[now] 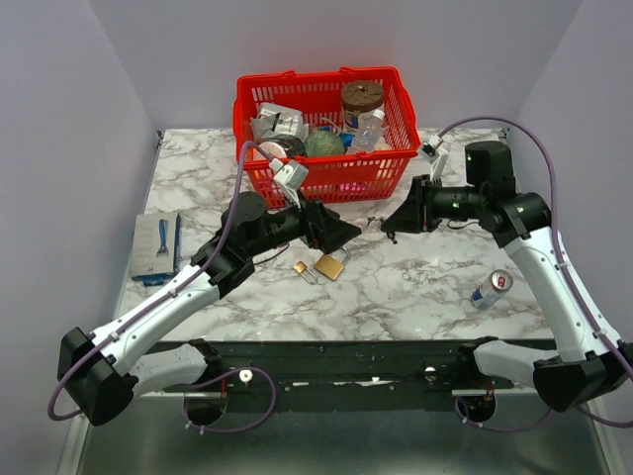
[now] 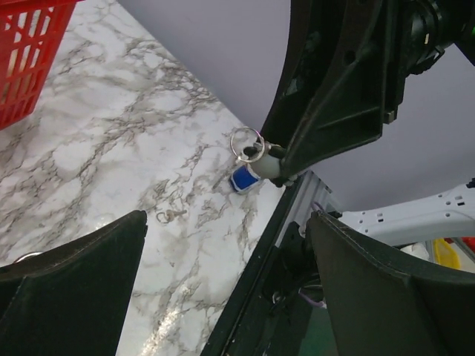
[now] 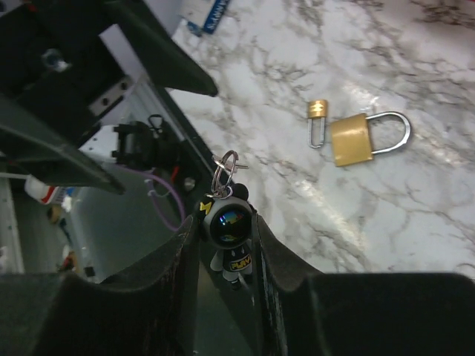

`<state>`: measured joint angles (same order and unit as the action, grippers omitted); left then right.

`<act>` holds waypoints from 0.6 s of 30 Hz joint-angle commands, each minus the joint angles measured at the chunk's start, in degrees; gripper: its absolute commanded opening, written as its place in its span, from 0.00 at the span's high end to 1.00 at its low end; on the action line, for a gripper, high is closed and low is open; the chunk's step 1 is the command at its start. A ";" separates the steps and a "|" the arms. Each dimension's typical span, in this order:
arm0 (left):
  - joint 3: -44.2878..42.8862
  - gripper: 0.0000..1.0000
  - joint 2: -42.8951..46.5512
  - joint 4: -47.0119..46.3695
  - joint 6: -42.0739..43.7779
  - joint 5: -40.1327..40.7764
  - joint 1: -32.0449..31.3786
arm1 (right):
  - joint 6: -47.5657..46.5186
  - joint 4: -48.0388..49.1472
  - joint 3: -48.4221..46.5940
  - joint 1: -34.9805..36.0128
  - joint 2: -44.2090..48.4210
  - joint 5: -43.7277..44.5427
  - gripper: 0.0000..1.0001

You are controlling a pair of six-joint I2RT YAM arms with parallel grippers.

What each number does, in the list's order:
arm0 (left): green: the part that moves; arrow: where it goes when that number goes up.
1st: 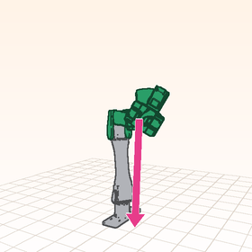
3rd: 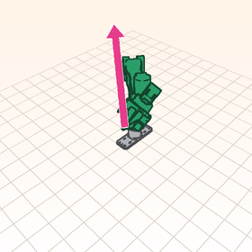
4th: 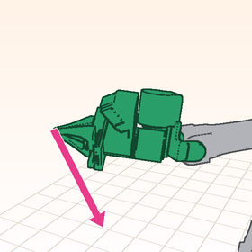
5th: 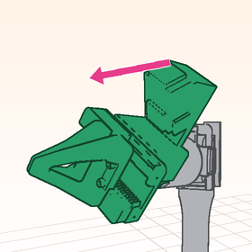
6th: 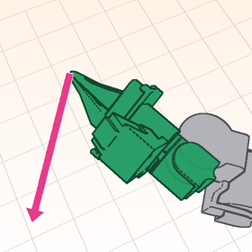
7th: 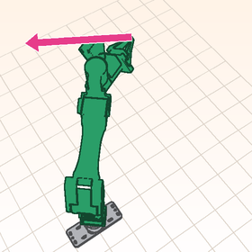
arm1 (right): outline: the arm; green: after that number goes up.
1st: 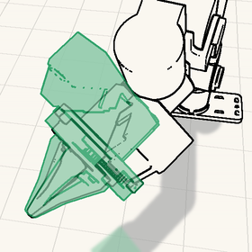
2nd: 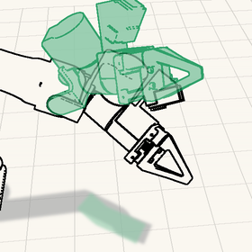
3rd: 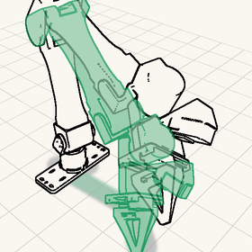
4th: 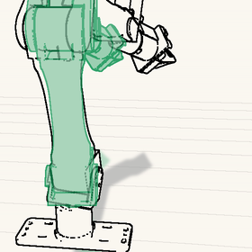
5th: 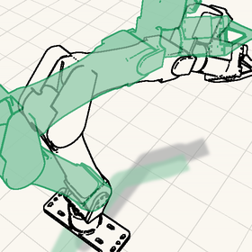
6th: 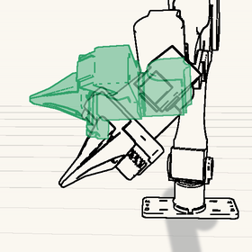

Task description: Unlock with the key

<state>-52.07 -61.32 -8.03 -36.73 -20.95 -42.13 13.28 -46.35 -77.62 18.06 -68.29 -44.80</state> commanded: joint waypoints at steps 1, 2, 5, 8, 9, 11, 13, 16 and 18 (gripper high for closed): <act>-2.24 0.01 -2.57 -9.62 -2.11 -6.38 -0.06 | 6.58 2.91 -0.60 0.39 1.93 -11.71 0.99; -2.59 0.01 -3.19 -10.33 -2.90 -7.08 -0.06 | 7.63 4.15 -0.25 0.39 2.89 -12.24 0.99; -3.03 0.01 -5.56 -14.54 -5.71 -10.33 -0.15 | 11.67 8.72 1.86 0.39 4.22 -12.86 0.99; -3.03 0.01 -7.41 -19.64 -8.17 -13.59 -0.15 | 15.36 12.32 3.53 0.31 4.75 -13.21 0.99; -3.03 0.01 -7.76 -20.09 -8.79 -14.03 -0.15 | 17.20 13.29 3.88 0.39 5.18 -13.30 0.99; -2.42 0.01 -8.03 -20.27 -8.88 -13.94 -0.15 | 19.06 16.28 5.19 0.39 5.45 -13.47 0.99; -1.98 0.01 -7.85 -20.71 -8.71 -13.42 -0.15 | 21.08 18.73 5.90 0.39 5.36 -14.26 0.99; -1.98 0.07 -8.11 -20.53 -8.88 -13.41 -0.15 | 22.93 20.85 6.87 0.39 5.54 -14.53 0.99; -1.98 0.14 -8.11 -20.36 -8.97 -13.42 -0.15 | 23.28 21.21 6.96 0.39 5.63 -14.27 0.99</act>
<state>-53.25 -69.43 -25.19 -45.12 -32.49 -42.13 32.42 -29.91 -71.26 18.06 -63.46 -56.71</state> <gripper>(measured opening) 0.924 0.364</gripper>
